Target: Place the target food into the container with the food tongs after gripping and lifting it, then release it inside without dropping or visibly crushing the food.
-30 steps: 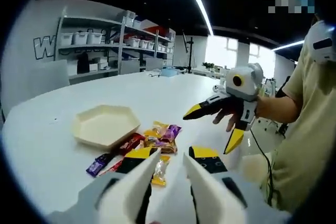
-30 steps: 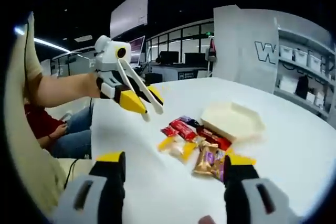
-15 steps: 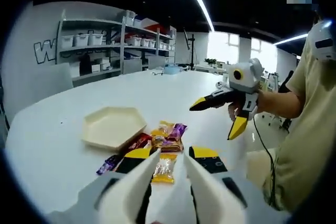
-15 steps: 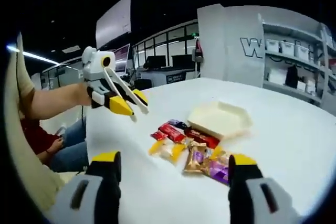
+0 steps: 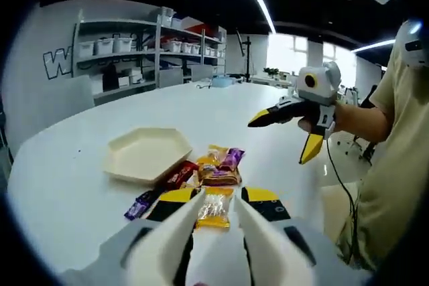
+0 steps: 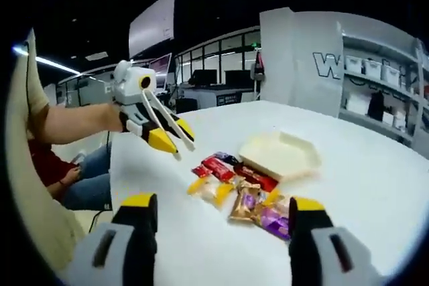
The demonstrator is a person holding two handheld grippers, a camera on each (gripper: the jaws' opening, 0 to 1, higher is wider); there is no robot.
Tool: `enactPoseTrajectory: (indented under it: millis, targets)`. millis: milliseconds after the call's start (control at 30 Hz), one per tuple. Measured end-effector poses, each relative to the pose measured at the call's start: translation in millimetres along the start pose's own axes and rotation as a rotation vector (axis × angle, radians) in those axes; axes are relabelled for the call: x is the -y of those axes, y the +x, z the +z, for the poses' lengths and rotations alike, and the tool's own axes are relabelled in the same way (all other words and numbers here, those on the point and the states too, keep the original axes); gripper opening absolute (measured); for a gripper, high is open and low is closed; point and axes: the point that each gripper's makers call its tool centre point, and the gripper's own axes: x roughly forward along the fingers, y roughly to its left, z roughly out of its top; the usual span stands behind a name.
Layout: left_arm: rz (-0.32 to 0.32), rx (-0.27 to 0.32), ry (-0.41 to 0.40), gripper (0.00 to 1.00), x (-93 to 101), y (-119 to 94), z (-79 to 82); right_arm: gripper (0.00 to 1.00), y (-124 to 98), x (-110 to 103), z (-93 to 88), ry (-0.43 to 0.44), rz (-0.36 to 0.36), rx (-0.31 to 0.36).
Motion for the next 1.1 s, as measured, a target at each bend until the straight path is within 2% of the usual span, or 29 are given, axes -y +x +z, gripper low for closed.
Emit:
enactPoseTrajectory:
  millis: [200,600,633,1100]
  targets:
    - [0.012,-0.027,0.030,0.25,-5.6,1,-3.9,0.77,3,1,-5.0,-0.003,0.019,-0.016]
    - [0.019,-0.067,0.065,0.25,-18.2,4,-16.7,0.78,2,2,-7.0,0.032,0.039,0.000]
    - [0.016,-0.091,0.096,0.25,-21.8,7,-22.0,0.78,2,2,-7.2,0.032,0.039,0.000]
    - [-0.017,-0.177,0.186,0.25,-32.3,24,-40.0,0.77,0,2,-8.6,0.027,0.050,0.005]
